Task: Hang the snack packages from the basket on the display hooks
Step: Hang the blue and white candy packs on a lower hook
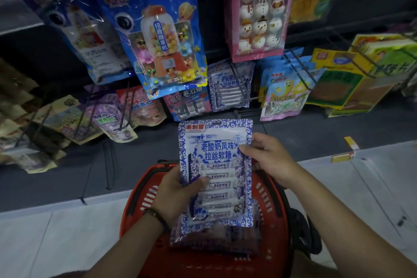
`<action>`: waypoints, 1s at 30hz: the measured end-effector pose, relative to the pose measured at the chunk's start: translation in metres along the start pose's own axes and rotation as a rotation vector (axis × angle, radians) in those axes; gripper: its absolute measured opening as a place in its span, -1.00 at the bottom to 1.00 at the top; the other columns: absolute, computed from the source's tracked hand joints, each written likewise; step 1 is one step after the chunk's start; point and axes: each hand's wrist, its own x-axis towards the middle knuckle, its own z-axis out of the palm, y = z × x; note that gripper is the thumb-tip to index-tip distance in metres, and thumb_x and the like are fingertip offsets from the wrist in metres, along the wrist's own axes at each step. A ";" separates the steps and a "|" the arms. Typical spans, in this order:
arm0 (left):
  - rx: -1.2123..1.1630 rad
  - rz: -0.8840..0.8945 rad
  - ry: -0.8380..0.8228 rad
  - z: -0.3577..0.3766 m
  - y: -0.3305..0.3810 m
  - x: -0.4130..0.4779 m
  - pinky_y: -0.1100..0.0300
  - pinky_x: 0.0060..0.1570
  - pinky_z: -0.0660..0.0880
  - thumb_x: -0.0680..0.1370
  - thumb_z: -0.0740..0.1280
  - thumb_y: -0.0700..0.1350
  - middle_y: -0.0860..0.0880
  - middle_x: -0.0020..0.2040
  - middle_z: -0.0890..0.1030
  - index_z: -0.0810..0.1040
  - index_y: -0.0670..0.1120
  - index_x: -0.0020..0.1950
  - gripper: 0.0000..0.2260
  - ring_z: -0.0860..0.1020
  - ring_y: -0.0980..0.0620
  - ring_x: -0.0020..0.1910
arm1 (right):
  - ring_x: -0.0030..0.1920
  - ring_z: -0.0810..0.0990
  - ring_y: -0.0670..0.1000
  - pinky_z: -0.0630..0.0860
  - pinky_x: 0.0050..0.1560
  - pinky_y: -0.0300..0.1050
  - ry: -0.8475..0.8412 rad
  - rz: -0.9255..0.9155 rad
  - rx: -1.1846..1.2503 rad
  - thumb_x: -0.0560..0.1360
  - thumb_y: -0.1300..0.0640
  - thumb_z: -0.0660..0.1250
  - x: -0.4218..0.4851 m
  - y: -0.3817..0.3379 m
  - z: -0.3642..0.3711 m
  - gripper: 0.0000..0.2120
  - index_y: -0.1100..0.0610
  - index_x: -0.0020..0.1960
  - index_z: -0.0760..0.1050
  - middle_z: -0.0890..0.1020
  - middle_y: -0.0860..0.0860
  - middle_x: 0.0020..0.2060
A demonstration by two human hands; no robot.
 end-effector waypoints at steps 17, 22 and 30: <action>0.059 0.209 0.222 0.067 0.043 0.105 0.36 -0.18 0.59 0.54 0.54 -0.16 0.09 -0.16 0.74 0.68 -0.08 0.04 -0.89 0.69 0.11 -0.20 | -0.38 0.42 -0.11 0.35 -0.30 -0.17 0.517 -0.304 -0.036 0.63 0.15 0.44 0.030 -0.007 -0.041 -0.62 -0.03 -0.27 0.36 0.49 0.00 -0.42; 0.045 0.215 0.229 0.079 0.037 0.124 0.43 -0.26 0.45 0.56 0.48 -0.31 0.23 -0.42 0.50 0.62 -0.12 0.00 -0.88 0.48 0.29 -0.41 | -0.09 0.70 0.23 0.67 -0.05 0.20 0.550 -0.279 0.076 0.66 0.20 0.39 0.048 -0.001 -0.039 -0.85 0.06 -0.08 0.53 0.67 0.09 -0.19; -0.156 -0.017 0.138 0.093 0.029 0.144 -0.06 -0.19 0.68 0.67 0.35 -0.03 0.04 -0.38 0.64 0.50 -0.16 -0.09 -0.76 0.62 0.04 -0.36 | -0.32 0.56 -0.24 0.47 -0.21 -0.26 0.556 -0.128 -0.008 0.64 0.12 0.41 0.070 0.018 -0.035 -0.83 -0.02 -0.10 0.50 0.64 -0.28 -0.32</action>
